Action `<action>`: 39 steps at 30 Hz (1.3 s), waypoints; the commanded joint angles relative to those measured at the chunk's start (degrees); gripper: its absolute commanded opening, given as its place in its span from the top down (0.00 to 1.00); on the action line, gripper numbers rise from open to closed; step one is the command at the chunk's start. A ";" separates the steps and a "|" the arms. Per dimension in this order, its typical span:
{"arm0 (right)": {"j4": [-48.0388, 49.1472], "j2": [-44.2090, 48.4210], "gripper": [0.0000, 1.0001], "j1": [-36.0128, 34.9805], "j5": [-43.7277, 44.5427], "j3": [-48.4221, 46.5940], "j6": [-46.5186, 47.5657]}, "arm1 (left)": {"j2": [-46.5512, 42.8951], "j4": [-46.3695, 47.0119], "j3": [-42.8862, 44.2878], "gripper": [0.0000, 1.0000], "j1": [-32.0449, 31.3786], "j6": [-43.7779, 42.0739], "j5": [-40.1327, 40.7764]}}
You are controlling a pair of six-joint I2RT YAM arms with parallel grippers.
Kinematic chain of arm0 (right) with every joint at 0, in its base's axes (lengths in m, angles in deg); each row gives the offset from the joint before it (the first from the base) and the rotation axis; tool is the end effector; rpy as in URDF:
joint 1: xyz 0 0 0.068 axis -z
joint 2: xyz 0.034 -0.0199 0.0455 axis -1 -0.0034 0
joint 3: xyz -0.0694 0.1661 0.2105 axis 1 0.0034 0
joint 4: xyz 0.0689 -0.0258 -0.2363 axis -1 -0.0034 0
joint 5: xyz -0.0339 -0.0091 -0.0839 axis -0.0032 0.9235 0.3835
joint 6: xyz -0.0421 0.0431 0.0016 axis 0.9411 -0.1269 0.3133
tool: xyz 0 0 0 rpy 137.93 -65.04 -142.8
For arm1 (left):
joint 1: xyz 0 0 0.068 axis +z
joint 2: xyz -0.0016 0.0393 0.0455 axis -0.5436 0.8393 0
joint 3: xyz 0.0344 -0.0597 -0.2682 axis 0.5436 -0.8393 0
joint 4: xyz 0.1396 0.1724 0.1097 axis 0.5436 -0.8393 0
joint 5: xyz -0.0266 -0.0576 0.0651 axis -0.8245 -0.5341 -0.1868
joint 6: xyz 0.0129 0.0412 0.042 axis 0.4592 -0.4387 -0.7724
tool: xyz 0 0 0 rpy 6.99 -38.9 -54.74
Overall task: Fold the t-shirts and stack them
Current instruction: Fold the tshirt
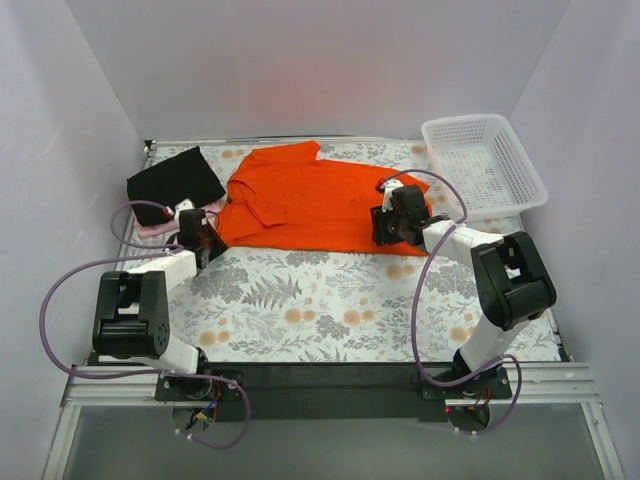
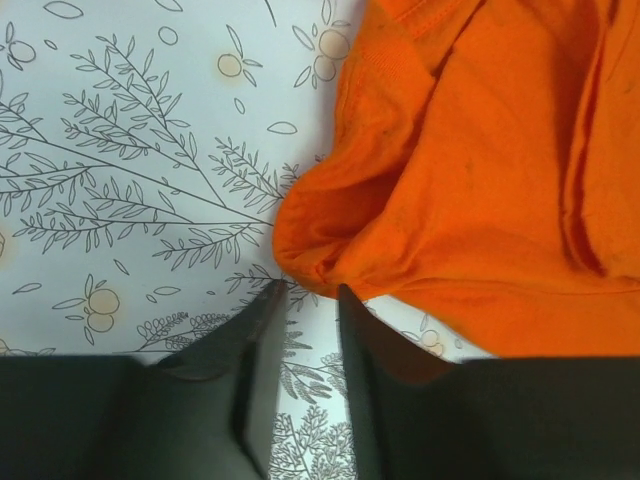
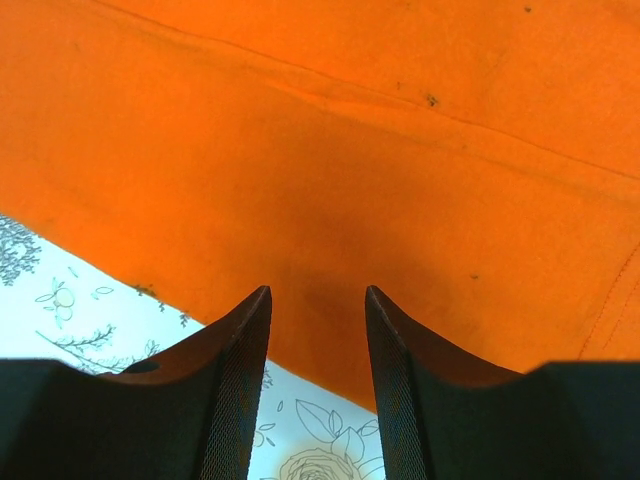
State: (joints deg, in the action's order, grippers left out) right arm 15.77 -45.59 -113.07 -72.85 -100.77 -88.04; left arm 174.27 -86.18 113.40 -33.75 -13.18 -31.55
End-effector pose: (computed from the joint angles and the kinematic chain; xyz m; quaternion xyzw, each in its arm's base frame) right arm 0.3221 0.1407 0.1873 -0.1579 0.8982 0.1191 0.3926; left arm 0.2771 0.0012 0.1645 -0.5324 0.7586 -0.1668 0.3365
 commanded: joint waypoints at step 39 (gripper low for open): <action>1.45 0.15 0.61 0.77 4.17 2.97 -0.12 | 2.25 1.63 2.34 1.00 0.38 -1.23 4.37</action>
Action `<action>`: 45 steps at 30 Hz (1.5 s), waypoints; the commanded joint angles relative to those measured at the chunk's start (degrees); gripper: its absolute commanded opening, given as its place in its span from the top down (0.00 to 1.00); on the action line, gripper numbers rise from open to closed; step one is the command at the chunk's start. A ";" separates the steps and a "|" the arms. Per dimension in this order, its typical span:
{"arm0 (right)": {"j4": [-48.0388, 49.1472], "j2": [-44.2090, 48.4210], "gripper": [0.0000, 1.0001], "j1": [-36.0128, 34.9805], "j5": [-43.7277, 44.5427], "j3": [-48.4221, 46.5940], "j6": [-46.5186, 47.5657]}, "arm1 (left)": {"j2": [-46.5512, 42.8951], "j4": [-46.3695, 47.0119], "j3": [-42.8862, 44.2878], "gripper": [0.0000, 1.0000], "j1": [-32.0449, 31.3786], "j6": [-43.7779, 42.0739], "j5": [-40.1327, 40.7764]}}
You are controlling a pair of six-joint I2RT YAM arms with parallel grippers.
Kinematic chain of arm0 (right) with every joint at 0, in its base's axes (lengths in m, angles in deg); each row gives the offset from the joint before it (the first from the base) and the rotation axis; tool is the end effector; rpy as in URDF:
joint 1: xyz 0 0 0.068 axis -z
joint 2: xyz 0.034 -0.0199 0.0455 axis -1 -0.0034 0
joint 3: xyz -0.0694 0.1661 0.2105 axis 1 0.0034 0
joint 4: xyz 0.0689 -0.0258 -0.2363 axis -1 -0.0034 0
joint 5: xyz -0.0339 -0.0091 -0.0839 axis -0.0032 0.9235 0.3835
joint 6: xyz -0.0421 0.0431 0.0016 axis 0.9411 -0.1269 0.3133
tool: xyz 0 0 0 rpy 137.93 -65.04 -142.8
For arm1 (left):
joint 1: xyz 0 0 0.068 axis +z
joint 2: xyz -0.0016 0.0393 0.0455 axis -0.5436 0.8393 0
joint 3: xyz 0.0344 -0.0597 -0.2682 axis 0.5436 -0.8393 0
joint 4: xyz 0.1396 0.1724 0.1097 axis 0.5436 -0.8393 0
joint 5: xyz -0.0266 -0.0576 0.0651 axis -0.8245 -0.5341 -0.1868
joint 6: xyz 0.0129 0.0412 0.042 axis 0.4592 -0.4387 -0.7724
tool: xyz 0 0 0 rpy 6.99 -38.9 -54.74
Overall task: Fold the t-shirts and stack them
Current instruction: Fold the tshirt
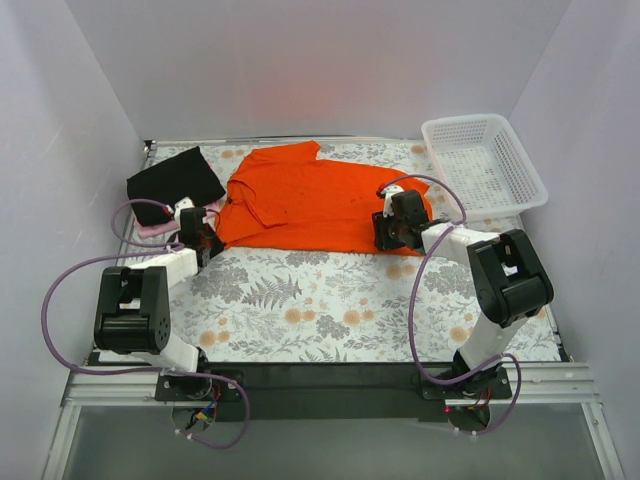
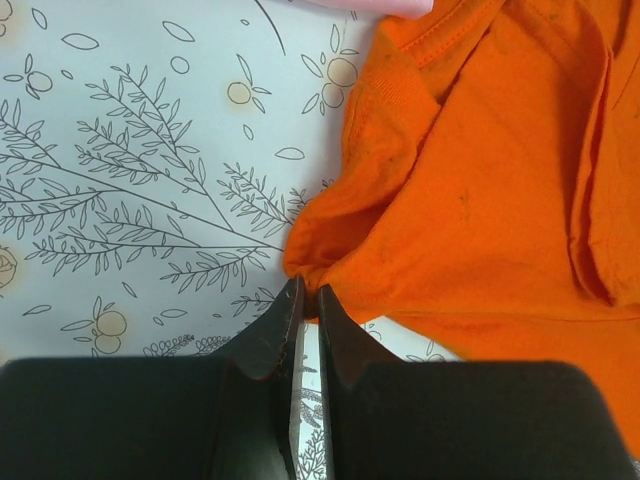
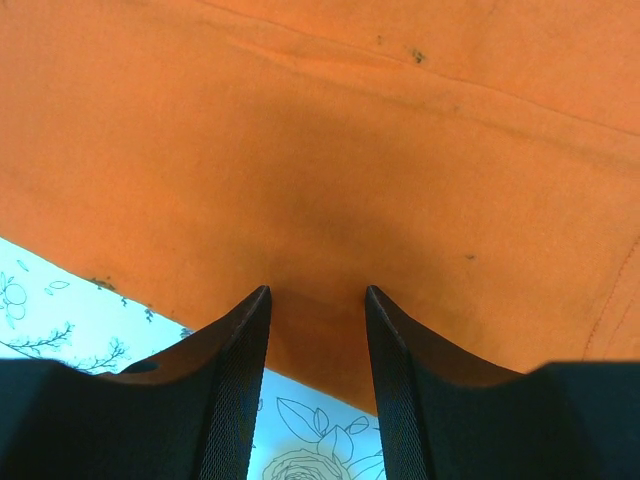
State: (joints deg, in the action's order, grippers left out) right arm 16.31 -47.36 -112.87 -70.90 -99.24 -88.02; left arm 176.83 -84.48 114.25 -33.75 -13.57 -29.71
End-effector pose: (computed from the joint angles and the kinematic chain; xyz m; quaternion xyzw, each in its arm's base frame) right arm 0.3208 0.1372 0.1701 -0.1510 0.9093 0.0981 0.3752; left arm 0.2849 0.0025 0.1595 -0.5343 0.7564 -0.1531 0.3450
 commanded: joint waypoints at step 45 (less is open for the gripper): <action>-10.70 6.59 0.59 9.88 13.83 6.72 1.26 | -7.60 -2.10 -1.14 1.00 0.38 -2.33 -0.70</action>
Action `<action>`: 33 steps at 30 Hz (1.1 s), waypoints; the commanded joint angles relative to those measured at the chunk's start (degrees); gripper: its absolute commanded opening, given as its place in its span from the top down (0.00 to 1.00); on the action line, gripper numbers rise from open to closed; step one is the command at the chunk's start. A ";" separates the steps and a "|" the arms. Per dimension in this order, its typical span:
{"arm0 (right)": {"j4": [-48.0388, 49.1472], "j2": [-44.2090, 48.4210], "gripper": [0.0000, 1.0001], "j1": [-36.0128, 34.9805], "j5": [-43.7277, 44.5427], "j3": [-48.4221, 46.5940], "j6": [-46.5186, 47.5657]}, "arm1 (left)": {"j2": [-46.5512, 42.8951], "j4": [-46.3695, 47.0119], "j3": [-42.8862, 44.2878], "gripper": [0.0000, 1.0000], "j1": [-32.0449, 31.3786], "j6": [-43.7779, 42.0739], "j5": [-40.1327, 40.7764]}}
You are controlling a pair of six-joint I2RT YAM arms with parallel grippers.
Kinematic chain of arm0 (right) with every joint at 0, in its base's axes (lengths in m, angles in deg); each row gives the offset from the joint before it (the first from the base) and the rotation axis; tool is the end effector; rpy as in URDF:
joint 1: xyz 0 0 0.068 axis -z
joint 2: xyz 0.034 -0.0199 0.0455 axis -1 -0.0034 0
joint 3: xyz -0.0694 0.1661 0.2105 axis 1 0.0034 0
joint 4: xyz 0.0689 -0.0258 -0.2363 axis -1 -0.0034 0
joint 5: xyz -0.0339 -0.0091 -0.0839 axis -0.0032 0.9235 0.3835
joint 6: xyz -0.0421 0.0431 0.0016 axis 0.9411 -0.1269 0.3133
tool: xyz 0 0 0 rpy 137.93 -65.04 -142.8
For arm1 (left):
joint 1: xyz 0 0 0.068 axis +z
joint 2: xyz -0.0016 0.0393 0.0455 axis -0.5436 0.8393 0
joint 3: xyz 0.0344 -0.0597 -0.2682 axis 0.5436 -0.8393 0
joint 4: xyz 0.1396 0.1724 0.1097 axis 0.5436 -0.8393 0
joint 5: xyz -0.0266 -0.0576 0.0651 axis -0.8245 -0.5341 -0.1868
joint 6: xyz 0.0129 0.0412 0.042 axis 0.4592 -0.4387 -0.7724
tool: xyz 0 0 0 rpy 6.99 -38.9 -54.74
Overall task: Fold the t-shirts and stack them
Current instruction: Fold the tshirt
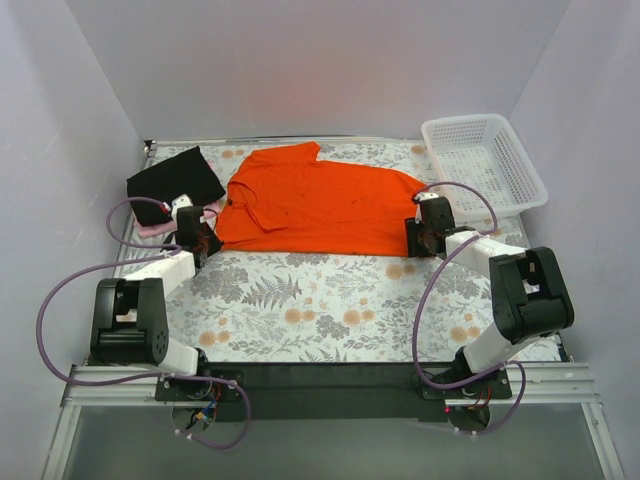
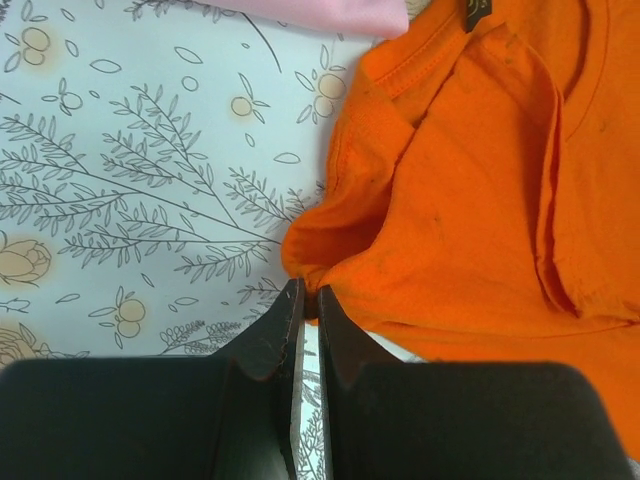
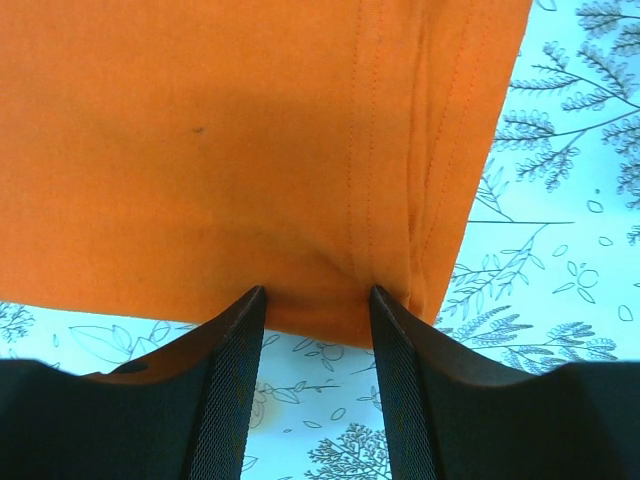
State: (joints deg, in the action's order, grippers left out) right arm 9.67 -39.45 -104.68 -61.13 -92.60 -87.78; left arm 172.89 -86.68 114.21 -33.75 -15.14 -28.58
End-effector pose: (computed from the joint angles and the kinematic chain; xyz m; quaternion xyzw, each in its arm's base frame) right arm 0.2978 0.0718 0.1707 -0.0594 0.9345 -0.0159 0.3506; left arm 0.2778 0.0034 0.1742 -0.5245 0.7557 -0.1485 0.3630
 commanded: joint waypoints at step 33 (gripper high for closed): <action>-3.09 1.56 0.62 -1.73 2.04 -3.35 2.16 | -9.48 1.77 2.93 0.24 -7.08 -4.98 2.72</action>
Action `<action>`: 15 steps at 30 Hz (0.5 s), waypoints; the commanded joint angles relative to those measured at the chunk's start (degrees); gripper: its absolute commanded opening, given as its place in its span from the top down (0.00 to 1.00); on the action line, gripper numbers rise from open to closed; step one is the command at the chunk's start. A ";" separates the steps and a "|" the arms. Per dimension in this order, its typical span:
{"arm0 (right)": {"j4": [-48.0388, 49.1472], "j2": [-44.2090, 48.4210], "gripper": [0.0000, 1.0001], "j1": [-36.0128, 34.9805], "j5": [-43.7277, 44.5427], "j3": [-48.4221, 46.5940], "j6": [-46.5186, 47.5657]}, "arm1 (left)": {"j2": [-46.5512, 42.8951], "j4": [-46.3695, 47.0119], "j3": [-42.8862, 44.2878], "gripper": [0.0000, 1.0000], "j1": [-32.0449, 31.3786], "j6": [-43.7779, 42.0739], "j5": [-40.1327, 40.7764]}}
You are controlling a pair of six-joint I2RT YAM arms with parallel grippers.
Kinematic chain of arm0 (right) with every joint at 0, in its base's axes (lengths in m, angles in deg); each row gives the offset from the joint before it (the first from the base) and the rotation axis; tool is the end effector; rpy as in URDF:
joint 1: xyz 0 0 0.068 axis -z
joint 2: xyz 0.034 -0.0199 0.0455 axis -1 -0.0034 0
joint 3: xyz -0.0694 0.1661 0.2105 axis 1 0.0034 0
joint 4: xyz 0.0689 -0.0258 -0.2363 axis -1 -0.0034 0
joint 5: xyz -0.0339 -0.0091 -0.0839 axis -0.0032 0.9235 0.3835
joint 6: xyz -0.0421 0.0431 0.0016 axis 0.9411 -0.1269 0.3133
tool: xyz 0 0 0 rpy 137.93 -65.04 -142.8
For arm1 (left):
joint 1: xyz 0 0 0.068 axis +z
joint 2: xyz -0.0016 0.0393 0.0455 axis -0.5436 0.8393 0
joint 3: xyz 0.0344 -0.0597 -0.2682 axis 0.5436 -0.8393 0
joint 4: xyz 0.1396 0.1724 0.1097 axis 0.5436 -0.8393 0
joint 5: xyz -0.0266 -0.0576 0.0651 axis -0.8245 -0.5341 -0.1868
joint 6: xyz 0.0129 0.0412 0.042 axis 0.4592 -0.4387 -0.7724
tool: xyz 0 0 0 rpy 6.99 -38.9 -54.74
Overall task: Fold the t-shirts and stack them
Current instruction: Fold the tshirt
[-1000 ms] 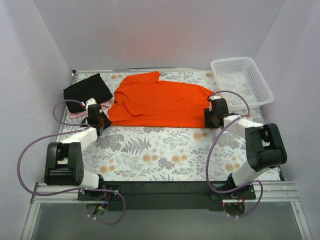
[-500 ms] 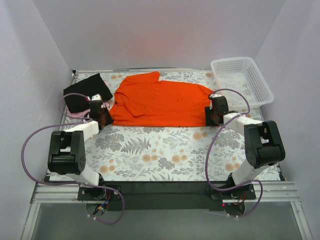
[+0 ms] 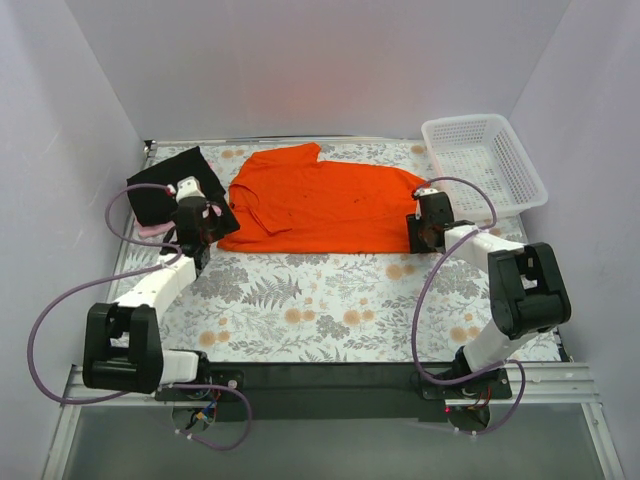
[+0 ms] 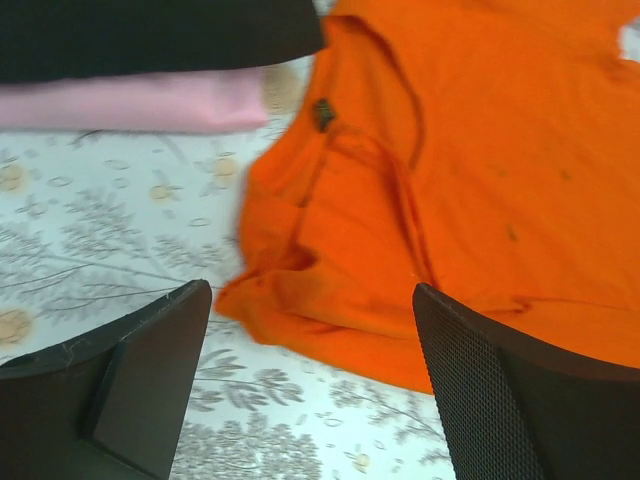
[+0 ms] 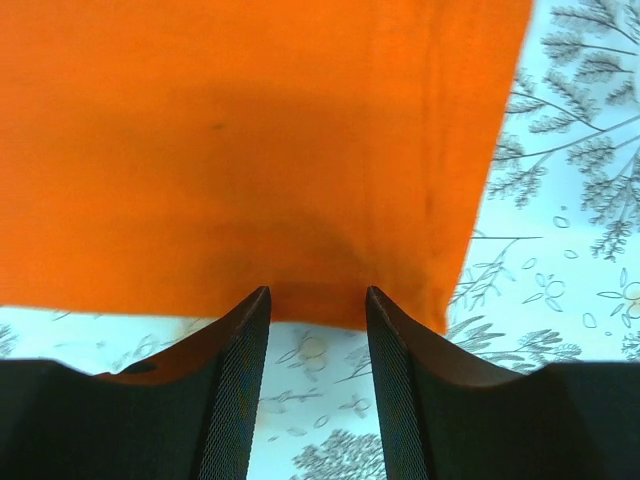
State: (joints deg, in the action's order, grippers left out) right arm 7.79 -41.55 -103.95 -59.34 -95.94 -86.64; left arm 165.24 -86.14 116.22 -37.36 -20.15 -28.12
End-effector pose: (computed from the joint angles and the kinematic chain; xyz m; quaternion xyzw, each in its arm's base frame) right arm 0.3099 0.0694 0.1741 -0.0580 0.9354 -0.0371 0.3469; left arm 0.2734 -0.0134 0.2199 -0.4556 0.7554 -0.1872 0.4323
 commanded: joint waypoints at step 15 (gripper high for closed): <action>1.25 11.92 0.61 -6.06 -3.35 2.45 0.32 | 19.52 3.34 14.28 0.32 -8.93 4.60 -3.36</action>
State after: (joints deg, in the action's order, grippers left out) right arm 7.05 -32.67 -109.62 -60.76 -94.37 -86.29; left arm 182.86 -83.23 128.04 -45.84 -16.39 -30.94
